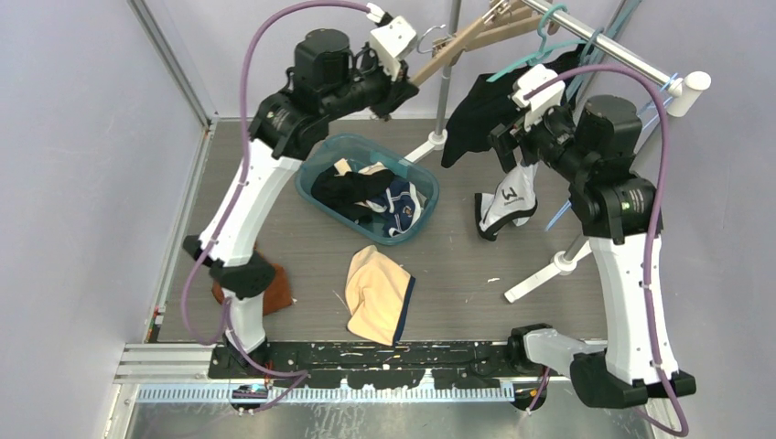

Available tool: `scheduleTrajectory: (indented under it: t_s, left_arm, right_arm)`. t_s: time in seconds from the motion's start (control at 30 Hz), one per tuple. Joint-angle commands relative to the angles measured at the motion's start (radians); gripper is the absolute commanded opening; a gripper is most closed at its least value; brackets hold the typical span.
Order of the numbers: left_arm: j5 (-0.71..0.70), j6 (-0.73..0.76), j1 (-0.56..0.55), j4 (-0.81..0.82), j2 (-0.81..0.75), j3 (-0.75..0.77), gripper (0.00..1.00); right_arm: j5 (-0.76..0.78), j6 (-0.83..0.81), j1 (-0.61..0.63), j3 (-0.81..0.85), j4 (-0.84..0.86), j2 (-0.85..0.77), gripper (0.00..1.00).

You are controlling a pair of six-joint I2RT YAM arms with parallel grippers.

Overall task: Remove the underwear clipped to the hanger
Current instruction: Move the hanger to the clothesline.

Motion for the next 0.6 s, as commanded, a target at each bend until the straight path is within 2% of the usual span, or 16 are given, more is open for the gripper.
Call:
scheduleTrajectory:
  t_s: [0.0, 0.13, 0.3, 0.47, 0.57]
  left_arm:
    - [0.014, -0.033, 0.0, 0.133, 0.098, 0.132, 0.0]
    - [0.019, -0.052, 0.0, 0.159, 0.165, 0.171, 0.0]
    - [0.053, -0.066, -0.001, 0.136, 0.168, 0.175, 0.0]
    - [0.06, 0.026, -0.001, 0.093, 0.06, 0.043, 0.0]
    - [0.075, 0.097, 0.0, 0.048, -0.046, -0.045, 0.0]
  right_arm:
    - [0.069, 0.005, 0.002, -0.034, 0.004, -0.099, 0.84]
    - [0.064, 0.023, -0.003, -0.066, 0.008, -0.136, 0.84]
    - [-0.147, 0.028, -0.004, -0.066, -0.007, -0.11, 0.85]
    - [-0.215, -0.013, -0.004, -0.012, 0.028, -0.056, 0.89]
    - [-0.311, -0.036, -0.002, 0.027, 0.053, -0.034, 0.91]
